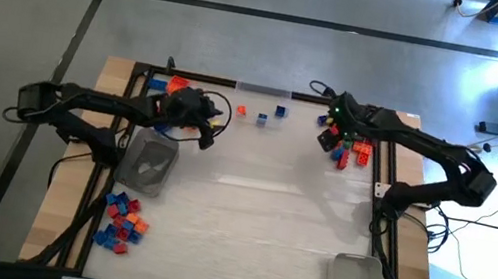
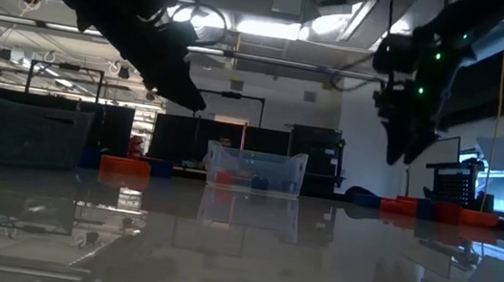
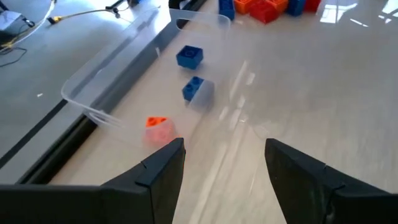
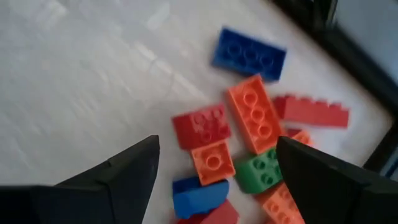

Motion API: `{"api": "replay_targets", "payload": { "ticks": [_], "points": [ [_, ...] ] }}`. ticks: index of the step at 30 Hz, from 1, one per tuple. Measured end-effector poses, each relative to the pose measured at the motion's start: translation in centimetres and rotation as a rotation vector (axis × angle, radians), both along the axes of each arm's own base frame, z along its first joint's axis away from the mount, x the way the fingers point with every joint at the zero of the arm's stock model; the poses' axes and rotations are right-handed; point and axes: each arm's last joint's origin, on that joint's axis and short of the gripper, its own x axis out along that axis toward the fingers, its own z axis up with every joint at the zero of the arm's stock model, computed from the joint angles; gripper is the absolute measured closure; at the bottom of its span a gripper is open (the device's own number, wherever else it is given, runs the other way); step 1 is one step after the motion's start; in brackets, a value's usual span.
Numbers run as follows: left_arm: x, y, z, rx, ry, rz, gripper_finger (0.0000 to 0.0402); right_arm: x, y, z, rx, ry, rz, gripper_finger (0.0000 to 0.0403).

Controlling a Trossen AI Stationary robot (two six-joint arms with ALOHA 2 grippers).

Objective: Sort blocks by size
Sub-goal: Put the orange 4 stud game piece into the transparent bin

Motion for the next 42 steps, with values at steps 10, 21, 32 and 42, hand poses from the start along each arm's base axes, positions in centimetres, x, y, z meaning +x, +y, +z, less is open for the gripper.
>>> {"api": "replay_targets", "payload": {
  "ticks": [10, 21, 32, 42],
  "points": [
    [0.4, -0.9, 0.0, 0.008, 0.001, -0.044, 0.0192, 0.4, -1.0, -3.5, 0.198, 0.11, 0.028, 0.0082],
    [0.4, -1.0, 0.0, 0.026, 0.009, -0.06, 0.0192, 1.2, -1.7, -6.0, 0.222, 0.198, 0.084, 0.0125],
    [0.4, -1.0, 0.0, 0.01, 0.0, -0.049, 0.0192, 1.5, -2.1, -7.3, 0.216, 0.255, 0.122, 0.0199],
    [0.8, -0.9, 0.7, 0.068, -0.053, -0.068, 0.0192, 1.6, -2.2, -6.1, 0.234, 0.313, 0.186, 0.027]
  ]
}}
